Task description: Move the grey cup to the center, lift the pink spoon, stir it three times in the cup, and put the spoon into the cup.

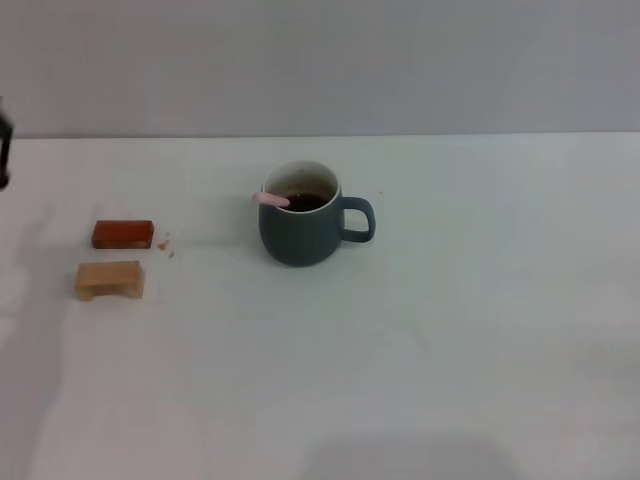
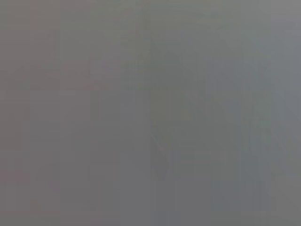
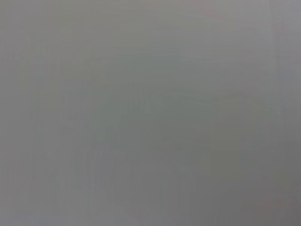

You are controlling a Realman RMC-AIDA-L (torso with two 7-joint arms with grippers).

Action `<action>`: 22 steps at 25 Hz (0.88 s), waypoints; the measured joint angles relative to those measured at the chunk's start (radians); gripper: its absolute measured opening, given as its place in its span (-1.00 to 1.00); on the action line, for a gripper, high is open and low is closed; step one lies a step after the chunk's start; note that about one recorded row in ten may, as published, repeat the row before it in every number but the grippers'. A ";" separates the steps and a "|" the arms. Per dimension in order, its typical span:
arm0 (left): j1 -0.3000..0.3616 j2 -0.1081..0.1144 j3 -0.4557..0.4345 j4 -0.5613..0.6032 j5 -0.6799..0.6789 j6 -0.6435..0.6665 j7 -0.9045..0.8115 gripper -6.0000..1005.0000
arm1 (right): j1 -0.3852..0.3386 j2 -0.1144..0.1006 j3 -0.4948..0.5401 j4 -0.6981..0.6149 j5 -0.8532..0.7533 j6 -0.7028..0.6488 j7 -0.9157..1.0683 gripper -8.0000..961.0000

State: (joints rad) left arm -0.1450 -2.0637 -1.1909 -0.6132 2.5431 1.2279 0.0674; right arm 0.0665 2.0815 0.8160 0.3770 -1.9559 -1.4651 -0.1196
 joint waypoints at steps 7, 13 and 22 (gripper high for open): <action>-0.023 -0.003 -0.109 0.241 -0.001 0.006 -0.143 0.23 | -0.001 0.001 0.000 -0.006 0.002 -0.013 0.000 -0.99; -0.018 -0.003 -0.117 0.261 -0.001 -0.005 -0.160 0.23 | -0.003 0.002 0.000 -0.006 0.002 -0.014 0.000 -0.99; -0.026 -0.007 -0.099 0.270 0.004 -0.016 -0.156 0.23 | -0.004 0.002 0.000 -0.008 0.002 -0.016 0.000 -0.99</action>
State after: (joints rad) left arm -0.1713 -2.0703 -1.2903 -0.3429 2.5474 1.2123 -0.0887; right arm 0.0628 2.0831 0.8160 0.3691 -1.9540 -1.4810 -0.1196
